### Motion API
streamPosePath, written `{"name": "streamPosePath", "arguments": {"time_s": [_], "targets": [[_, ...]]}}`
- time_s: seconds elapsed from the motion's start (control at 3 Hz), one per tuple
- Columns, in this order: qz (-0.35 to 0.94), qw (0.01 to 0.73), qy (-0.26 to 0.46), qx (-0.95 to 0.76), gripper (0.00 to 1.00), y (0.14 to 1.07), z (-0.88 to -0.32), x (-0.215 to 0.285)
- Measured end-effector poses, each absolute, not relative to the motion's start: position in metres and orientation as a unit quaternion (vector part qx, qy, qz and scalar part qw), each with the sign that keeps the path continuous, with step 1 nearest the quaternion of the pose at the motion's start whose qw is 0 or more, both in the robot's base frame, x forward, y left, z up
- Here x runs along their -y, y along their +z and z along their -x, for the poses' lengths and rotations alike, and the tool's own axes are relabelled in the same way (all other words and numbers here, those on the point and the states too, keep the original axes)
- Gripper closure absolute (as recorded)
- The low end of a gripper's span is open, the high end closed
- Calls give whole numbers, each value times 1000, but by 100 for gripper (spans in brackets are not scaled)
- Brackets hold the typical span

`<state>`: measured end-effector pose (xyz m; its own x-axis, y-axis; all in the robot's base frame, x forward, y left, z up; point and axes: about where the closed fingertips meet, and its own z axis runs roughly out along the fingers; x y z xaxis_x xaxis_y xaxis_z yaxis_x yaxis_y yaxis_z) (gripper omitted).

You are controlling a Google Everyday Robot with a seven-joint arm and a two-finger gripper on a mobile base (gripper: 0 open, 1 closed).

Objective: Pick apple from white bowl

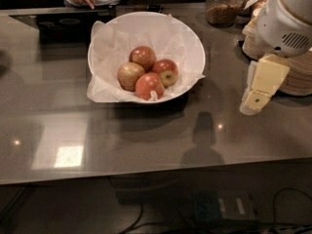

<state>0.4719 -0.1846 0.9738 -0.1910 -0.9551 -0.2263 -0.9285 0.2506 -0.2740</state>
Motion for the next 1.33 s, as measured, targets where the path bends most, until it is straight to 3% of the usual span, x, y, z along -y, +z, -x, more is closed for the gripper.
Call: {"name": "streamPosePath", "arguments": {"time_s": [0.67, 1.33], "targets": [[663, 219, -34, -716, 0, 968, -547, 117], [664, 243, -25, -707, 0, 965, -560, 109]]}}
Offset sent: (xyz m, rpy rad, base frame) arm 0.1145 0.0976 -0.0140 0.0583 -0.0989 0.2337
